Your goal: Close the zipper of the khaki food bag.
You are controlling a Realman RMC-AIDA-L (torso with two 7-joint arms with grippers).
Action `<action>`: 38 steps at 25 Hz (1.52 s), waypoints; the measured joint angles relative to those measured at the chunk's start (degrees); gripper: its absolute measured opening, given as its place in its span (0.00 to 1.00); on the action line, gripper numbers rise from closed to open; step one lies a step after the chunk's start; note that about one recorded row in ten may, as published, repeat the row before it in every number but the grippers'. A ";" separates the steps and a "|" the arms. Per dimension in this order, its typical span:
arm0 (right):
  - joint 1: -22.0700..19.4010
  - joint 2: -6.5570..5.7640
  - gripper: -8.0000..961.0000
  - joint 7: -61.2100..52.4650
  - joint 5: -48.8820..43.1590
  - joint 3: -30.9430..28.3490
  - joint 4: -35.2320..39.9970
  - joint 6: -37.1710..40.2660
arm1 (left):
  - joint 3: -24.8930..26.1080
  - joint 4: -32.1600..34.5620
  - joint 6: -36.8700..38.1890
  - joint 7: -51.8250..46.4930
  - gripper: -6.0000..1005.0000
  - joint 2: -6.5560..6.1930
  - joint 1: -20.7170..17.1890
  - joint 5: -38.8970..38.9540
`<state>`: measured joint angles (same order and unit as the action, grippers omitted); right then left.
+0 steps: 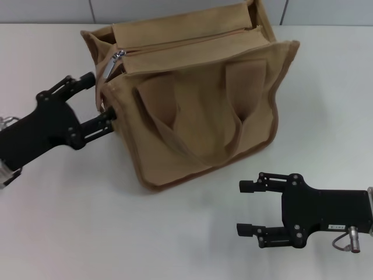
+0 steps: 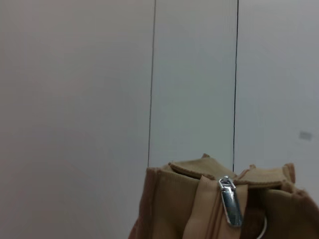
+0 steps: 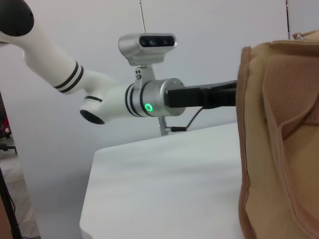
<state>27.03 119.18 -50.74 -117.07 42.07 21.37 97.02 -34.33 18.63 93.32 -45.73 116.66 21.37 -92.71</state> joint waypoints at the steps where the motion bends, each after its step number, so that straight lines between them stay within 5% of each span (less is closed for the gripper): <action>1: 0.00 0.00 0.79 0.00 0.00 0.00 0.00 0.00 | 0.00 0.00 0.00 0.00 0.83 0.00 0.00 0.00; 8: -0.21 0.00 0.79 -0.19 0.00 -0.06 0.07 0.12 | 3.27 0.19 -3.28 3.31 0.83 1.60 1.79 0.90; 17: -0.32 0.09 0.79 -0.44 0.00 -0.06 -0.02 0.27 | 8.86 -0.51 -2.61 8.32 0.83 1.77 -0.12 1.05; 30: -0.27 0.09 0.79 -0.73 0.11 -0.12 0.01 0.36 | 8.81 -1.68 -1.03 15.75 0.83 1.97 -0.39 1.05; 38: -0.13 0.09 0.79 -0.77 0.19 -0.15 -0.03 0.59 | 9.98 -2.87 -0.07 18.65 0.56 2.08 -0.55 1.74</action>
<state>26.91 119.27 -51.50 -116.88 41.92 21.34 97.62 -24.35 15.76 93.25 -27.09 118.75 20.82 -90.98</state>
